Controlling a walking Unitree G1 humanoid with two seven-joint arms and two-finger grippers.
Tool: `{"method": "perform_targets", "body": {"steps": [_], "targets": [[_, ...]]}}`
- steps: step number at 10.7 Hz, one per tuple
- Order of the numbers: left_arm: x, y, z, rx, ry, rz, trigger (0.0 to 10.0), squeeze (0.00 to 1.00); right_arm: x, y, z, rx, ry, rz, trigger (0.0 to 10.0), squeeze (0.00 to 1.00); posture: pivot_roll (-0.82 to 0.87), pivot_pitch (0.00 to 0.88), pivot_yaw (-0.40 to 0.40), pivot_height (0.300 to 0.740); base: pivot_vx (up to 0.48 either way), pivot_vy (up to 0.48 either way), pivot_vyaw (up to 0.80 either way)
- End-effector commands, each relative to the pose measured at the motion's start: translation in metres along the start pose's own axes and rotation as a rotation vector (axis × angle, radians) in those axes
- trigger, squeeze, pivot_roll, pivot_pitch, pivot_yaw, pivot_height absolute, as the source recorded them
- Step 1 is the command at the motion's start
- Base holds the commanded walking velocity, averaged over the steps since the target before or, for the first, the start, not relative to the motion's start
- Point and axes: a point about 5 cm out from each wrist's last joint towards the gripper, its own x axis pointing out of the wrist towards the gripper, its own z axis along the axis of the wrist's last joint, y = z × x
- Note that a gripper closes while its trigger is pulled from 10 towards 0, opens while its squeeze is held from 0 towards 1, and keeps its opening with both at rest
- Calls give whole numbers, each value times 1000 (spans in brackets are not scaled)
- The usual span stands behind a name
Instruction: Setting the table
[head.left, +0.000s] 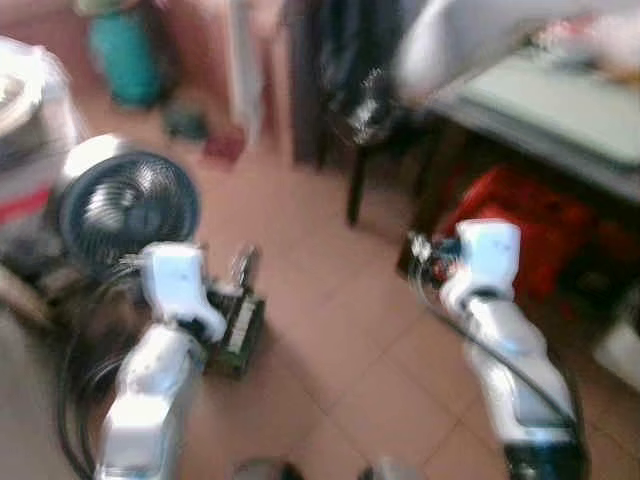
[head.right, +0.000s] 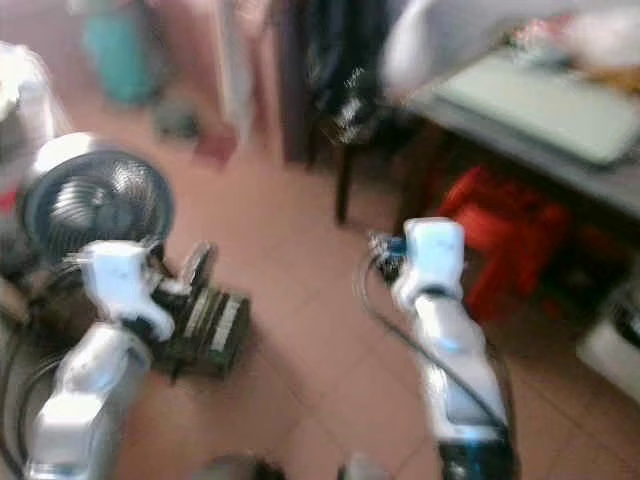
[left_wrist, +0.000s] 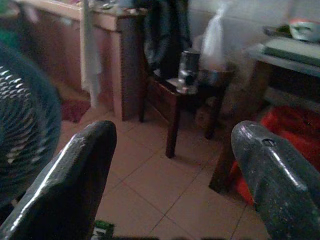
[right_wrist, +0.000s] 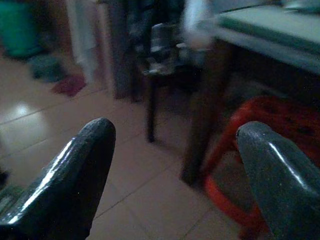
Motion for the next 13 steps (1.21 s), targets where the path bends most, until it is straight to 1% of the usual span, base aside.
{"method": "perform_targets", "body": {"steps": [1,2,4,5,8,10,11,13], "targets": [[-1,1,1,42,0,-8,10000,0,0,5,2,18,0,5,10000,0,-30,77,36,740,0,0,-800],[-2,3,1,51,1,15,10000,0,-1,7,5,17,-15,16,10000,0,-31,76,38,740,0,0,-800],[0,4,1,31,0,22,10000,0,0,5,6,23,-16,5,10000,0,-35,86,39,740,0,0,-800],[-1,5,2,31,0,34,10000,0,0,5,7,22,-17,4,10000,0,-38,90,39,740,0,-274,-800],[-1,3,2,9,4,22,10000,0,-4,5,9,36,-29,6,10000,0,-42,104,44,740,0,-344,-800],[-2,3,3,7,4,19,10000,0,-5,3,10,34,-36,-5,10000,0,-40,110,45,740,0,-356,0],[-4,3,2,2,8,17,10000,0,-7,4,9,48,-31,0,10000,0,-36,109,42,740,0,-356,-800],[-4,1,1,-8,12,10,10000,0,-7,3,9,44,-30,3,10000,0,-36,108,37,740,0,-319,-800]]}}
